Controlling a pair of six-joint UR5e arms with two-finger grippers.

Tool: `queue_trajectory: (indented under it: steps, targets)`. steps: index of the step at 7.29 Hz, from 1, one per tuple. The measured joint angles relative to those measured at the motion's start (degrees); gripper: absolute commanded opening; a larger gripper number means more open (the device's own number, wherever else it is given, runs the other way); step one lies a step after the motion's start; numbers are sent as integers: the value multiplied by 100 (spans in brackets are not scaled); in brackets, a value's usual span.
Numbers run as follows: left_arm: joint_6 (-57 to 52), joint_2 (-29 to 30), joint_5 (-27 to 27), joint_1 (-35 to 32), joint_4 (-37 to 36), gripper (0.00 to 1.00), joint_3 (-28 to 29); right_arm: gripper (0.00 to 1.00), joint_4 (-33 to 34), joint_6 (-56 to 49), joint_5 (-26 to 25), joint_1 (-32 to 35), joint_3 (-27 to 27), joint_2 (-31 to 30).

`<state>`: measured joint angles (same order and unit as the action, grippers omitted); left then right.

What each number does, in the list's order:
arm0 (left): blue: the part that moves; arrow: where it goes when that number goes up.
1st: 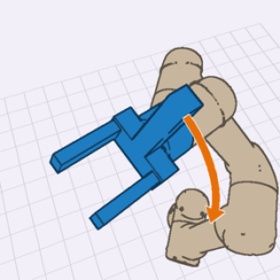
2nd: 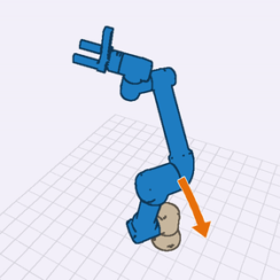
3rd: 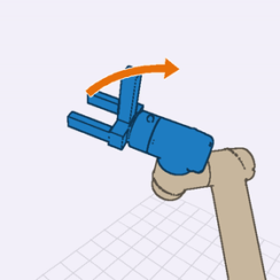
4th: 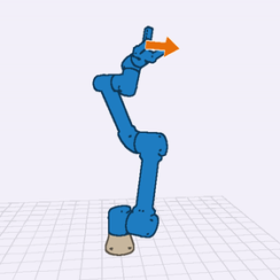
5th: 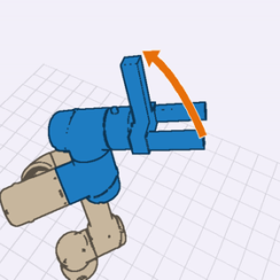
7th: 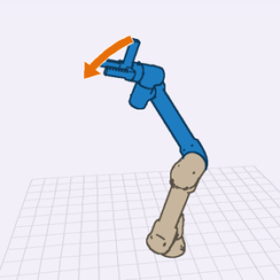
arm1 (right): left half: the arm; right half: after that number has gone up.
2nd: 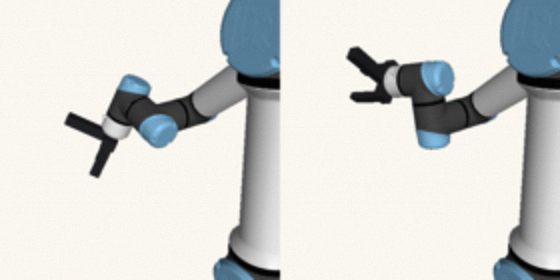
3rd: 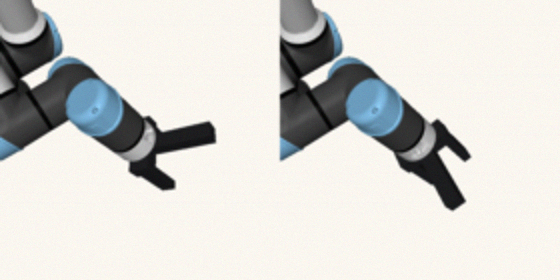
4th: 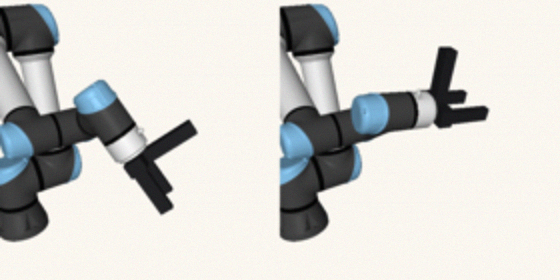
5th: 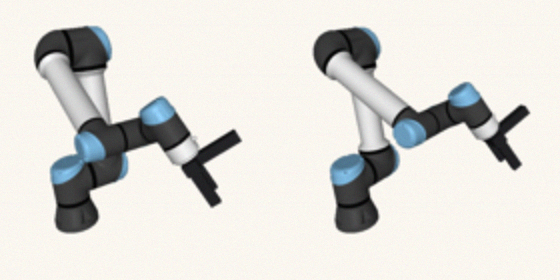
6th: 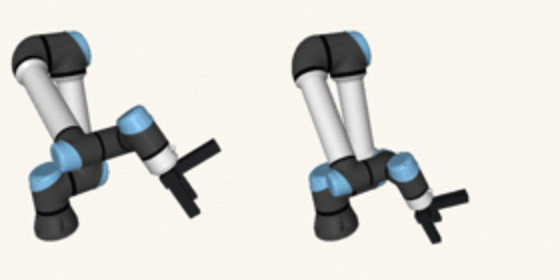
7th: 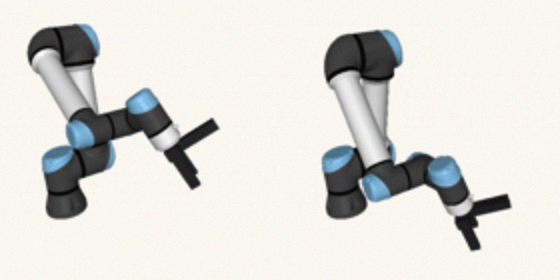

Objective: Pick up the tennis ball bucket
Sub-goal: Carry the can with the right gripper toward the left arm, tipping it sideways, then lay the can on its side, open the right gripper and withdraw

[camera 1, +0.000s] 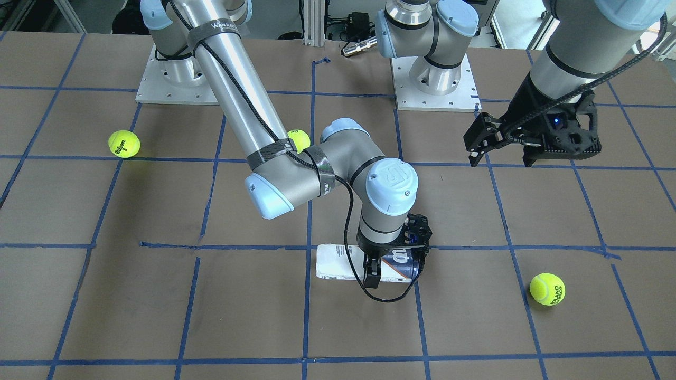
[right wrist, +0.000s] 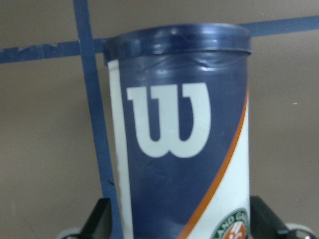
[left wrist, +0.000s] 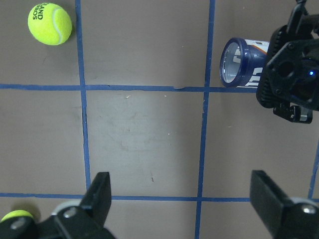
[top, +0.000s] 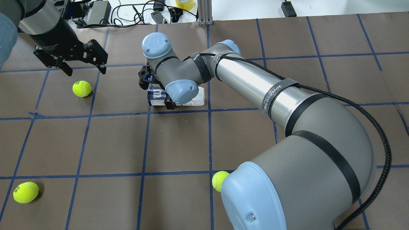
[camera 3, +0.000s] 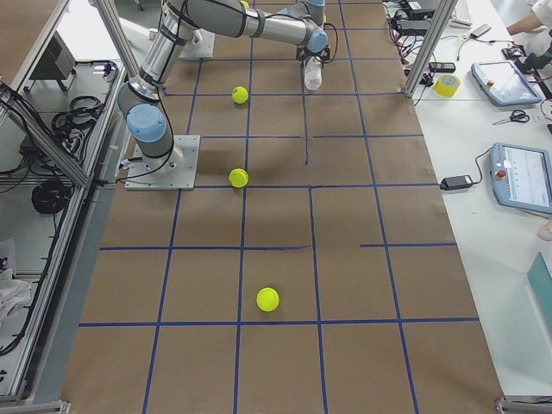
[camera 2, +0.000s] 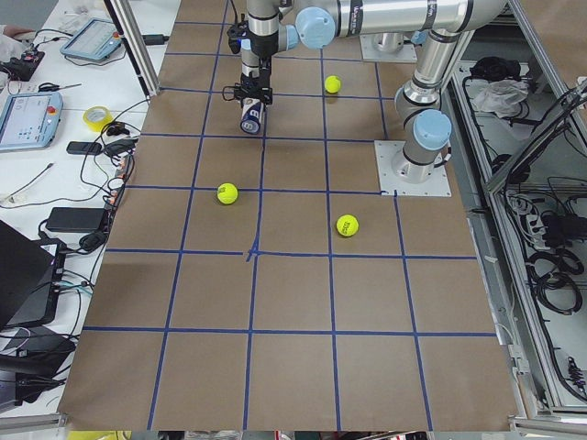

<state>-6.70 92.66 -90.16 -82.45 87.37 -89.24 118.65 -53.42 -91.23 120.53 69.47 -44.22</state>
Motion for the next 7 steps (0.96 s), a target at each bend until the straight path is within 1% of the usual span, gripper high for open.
queue_trajectory:
  steps: [2, 3, 5, 7]
  targets:
    - [-21, 11, -8, 0, -20, 100, -17, 100, -112, -1, -1, -6, -121, 68]
    - [-23, 7, -34, 0, -25, 100, -20, 100, -256, -2, 1, -41, -158, -42]
    - [-24, -1, -17, 3, -25, 100, -23, 100, -615, 0, 7, -340, -185, -597]
    - [-42, 0, 11, 14, -44, 100, -19, 100, -952, 20, 46, -910, -122, -1295]
